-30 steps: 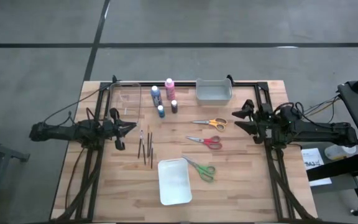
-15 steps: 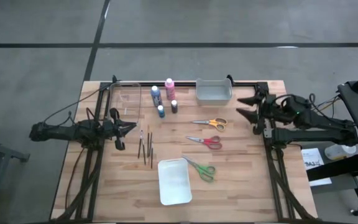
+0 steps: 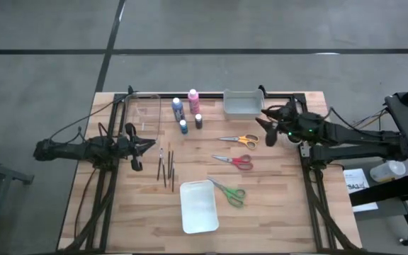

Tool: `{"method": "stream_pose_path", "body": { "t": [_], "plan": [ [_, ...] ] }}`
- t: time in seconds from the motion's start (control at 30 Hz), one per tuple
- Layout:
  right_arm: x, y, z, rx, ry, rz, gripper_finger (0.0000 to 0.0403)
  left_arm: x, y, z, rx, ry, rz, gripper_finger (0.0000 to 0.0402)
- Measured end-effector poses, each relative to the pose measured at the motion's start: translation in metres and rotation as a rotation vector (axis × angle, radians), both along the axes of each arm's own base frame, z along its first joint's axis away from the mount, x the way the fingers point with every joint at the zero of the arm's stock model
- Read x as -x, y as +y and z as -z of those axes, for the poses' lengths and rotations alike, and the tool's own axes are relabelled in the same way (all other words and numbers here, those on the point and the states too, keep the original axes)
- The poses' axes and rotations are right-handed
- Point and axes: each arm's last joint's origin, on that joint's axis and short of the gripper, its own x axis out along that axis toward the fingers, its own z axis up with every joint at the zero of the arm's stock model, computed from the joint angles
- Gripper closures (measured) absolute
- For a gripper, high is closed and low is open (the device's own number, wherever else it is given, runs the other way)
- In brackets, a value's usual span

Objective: Pick & Place Paint Supplies
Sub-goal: Put the small dark blue paint bottle into the gray bin

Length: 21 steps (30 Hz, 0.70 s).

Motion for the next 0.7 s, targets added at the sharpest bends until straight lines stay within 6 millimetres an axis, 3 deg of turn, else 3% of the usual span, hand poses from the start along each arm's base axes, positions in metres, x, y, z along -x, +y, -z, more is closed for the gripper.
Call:
{"method": "stream_pose_path", "body": {
  "t": [0.27, 0.53, 0.7],
  "plan": [
    [-0.014, -0.009, 0.017, 0.066, 0.18, 0.261, 0.0191, 0.0, 0.0, 0.0, 0.0, 0.0, 0.0, 0.0354],
    [-0.033, -0.012, 0.039, 0.049, 0.285, 0.29, 0.0191, 0.0, 0.0, 0.0, 0.0, 0.0, 0.0, 0.0354],
    [-0.043, -0.014, 0.041, 0.062, 0.331, 0.287, 0.0191, 0.0, 0.0, 0.0, 0.0, 0.0, 0.0, 0.0354]
  ]
}}
